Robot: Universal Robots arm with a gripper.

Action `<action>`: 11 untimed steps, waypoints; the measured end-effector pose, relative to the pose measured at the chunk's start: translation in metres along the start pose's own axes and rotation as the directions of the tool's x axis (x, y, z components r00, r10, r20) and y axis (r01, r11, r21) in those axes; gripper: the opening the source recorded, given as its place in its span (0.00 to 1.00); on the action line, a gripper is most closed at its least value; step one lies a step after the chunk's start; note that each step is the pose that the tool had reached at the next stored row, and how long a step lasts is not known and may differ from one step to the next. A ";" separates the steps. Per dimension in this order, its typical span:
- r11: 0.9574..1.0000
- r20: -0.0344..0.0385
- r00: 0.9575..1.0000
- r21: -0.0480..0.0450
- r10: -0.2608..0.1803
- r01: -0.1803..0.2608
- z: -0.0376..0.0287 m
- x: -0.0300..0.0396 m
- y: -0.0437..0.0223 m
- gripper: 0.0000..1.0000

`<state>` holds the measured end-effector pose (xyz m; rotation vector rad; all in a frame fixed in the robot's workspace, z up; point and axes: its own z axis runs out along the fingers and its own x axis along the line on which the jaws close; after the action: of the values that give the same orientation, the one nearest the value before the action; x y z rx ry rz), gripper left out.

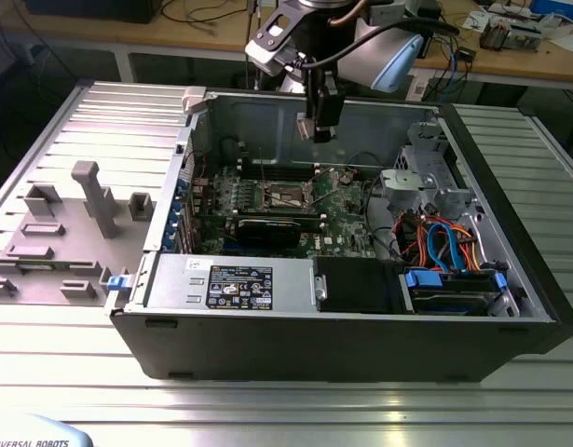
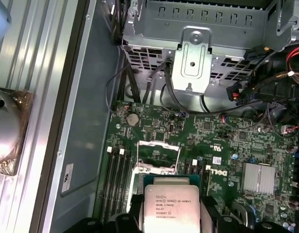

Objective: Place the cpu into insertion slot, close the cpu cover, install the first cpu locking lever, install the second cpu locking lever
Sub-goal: 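Place the cpu into insertion slot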

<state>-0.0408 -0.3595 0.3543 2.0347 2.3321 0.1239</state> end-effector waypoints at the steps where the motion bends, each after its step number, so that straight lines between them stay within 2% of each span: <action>1: 1.000 0.001 1.000 0.000 0.010 -0.010 0.0000 0.0000 0.0000 0.54; 11: 0.997 0.007 0.997 -0.002 0.081 -0.081 0.0003 0.0000 0.0000 0.54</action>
<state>-0.0408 -0.3595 0.3539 2.1261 2.2448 0.1207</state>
